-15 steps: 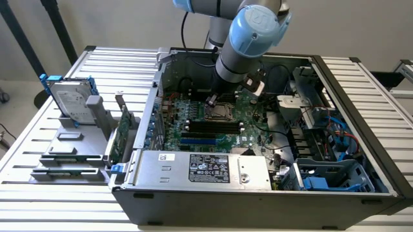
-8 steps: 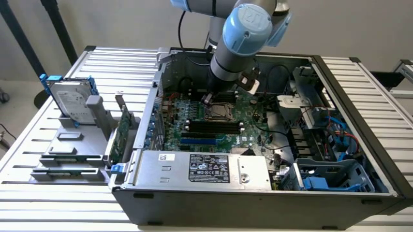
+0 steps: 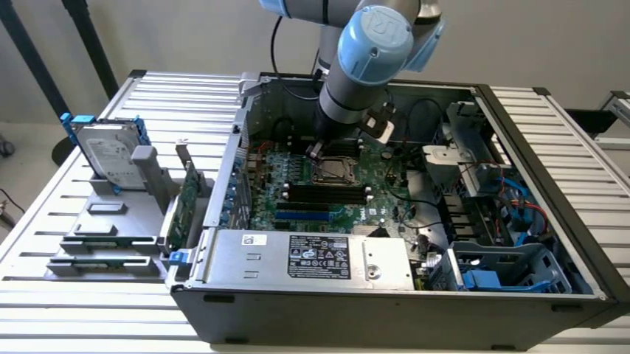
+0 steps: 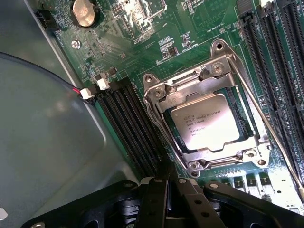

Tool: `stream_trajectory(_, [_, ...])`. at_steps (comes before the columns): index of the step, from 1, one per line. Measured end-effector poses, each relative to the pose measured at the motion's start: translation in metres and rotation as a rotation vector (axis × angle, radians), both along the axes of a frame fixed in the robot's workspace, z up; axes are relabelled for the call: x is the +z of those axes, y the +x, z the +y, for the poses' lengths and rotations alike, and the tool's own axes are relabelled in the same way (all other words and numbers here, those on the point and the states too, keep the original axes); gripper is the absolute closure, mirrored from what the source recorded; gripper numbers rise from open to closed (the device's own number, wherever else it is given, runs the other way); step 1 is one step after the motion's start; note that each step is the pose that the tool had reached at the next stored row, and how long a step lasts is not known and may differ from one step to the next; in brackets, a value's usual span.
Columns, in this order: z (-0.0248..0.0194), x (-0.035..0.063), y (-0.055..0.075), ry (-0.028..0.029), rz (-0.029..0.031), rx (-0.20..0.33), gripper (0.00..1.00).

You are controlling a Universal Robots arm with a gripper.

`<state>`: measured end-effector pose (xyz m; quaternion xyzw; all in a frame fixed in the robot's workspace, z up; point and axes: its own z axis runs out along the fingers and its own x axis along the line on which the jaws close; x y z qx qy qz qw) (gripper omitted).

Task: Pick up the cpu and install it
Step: 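Install the second cpu locking lever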

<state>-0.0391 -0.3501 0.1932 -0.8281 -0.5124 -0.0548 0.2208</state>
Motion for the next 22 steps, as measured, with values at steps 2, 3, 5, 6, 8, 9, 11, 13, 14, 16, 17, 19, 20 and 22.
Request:
stream_trajectory(2, [0.0,0.0,0.0,0.0,0.0,0.0,0.89])
stream_trajectory(3, [0.0,0.0,0.0,0.0,0.0,0.0,0.89])
stream_trajectory(5, [0.0,0.0,0.0,0.0,0.0,0.0,0.89])
stream_trajectory(6, [0.0,0.0,0.0,0.0,0.0,0.0,0.89])
stream_trajectory(8, [0.0,0.0,0.0,0.0,0.0,0.0,0.89])
stream_trajectory(9, [0.0,0.0,0.0,0.0,0.0,0.0,0.89])
stream_trajectory(11, [-0.0002,0.0,0.0,0.0,0.0,0.0,0.89])
stream_trajectory(13, [-0.0019,0.0002,0.0,0.0,0.0,0.0,0.89])
stream_trajectory(14, [-0.0039,0.001,0.0,-0.0001,0.0002,0.0,0.89])
stream_trajectory(16, [-0.0088,0.0038,0.0,0.0,0.0007,0.0,0.89])
stream_trajectory(17, [-0.0113,0.0063,0.0,0.0001,0.0011,0.0,0.89])
stream_trajectory(19, [-0.0161,0.0129,0.001,0.0,0.003,0.0,0.89])
stream_trajectory(20, [-0.0188,0.0161,0.001,0.0001,0.0042,0.0,0.89])
stream_trajectory(22, [-0.0249,0.0222,0.001,0.0,0.0073,0.0,0.89])
